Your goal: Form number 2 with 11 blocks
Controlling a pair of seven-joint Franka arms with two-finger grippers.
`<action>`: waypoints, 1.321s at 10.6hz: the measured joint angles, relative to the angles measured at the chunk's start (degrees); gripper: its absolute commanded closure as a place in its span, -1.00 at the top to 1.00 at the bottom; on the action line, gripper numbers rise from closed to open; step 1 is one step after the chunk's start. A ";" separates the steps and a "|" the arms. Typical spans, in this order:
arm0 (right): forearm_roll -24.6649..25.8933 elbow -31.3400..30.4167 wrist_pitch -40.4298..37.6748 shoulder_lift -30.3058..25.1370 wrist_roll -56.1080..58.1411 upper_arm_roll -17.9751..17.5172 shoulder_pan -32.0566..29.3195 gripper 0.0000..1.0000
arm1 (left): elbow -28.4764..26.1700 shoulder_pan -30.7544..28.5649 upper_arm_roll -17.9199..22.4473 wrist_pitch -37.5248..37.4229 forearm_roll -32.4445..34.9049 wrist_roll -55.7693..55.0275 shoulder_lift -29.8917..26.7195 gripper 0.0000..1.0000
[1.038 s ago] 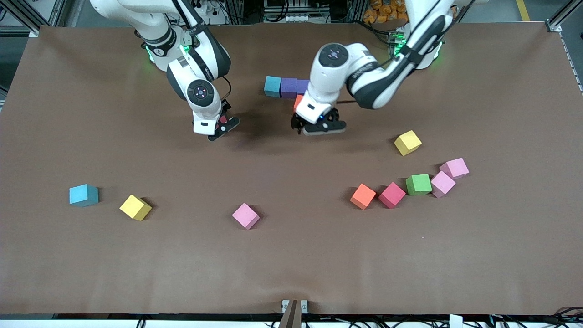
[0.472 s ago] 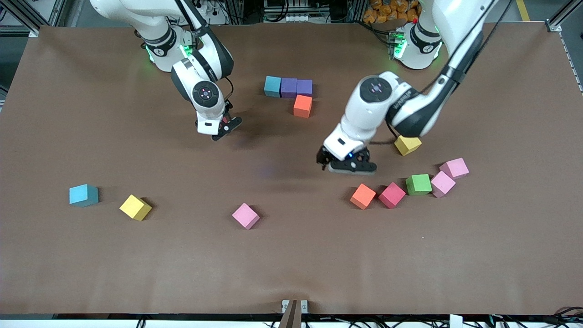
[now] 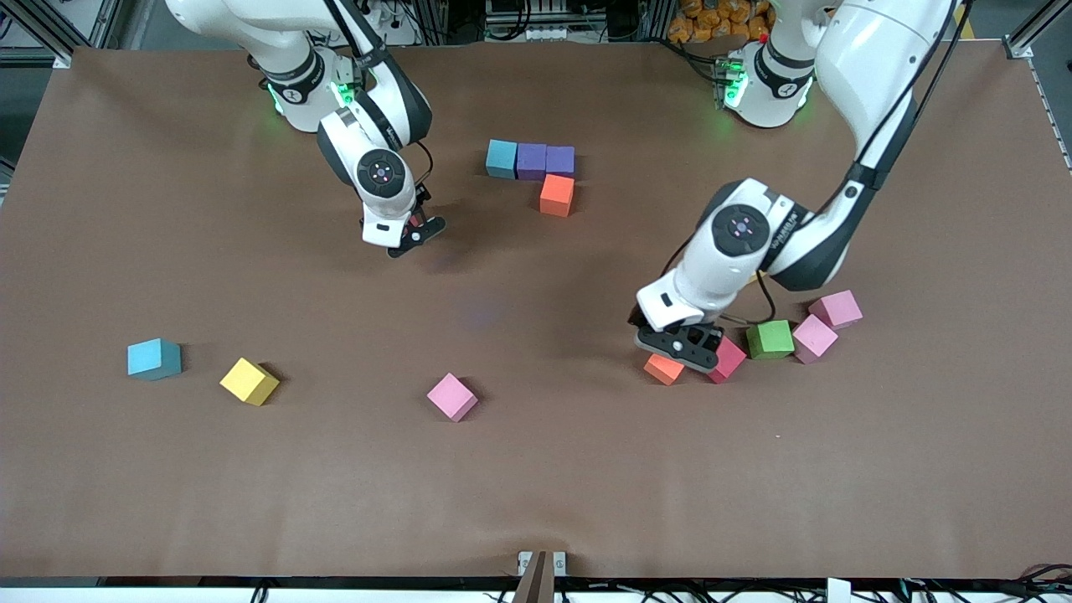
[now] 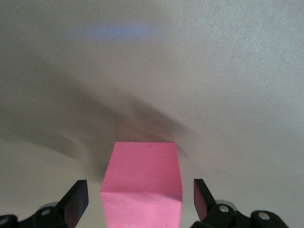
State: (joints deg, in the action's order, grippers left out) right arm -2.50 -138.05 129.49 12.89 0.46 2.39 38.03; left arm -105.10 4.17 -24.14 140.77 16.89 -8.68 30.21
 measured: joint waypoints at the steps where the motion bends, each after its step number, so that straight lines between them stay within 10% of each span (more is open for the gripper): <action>1: -0.58 -0.01 0.04 0.44 -0.08 -0.02 0.01 0.83 | 0.02 0.03 0.44 -0.04 -0.58 3.62 0.93 1.00; 6: -0.77 -0.02 0.00 1.45 -0.16 -0.14 0.66 0.57 | 0.32 0.38 1.35 -0.10 -0.60 6.13 3.71 1.00; 8: -0.77 -0.06 -0.16 1.46 -0.16 -0.14 0.71 -0.04 | 0.81 0.39 1.81 -0.10 -0.59 6.85 3.84 1.00; 14: -0.77 0.00 -0.05 1.41 -0.15 -0.14 0.74 -0.25 | 2.42 1.81 2.49 -0.12 -0.59 7.49 6.05 1.00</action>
State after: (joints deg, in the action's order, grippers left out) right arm -3.26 -138.05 129.44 14.30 0.30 2.25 38.77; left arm -102.69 5.98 -21.65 140.66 16.30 -1.19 36.27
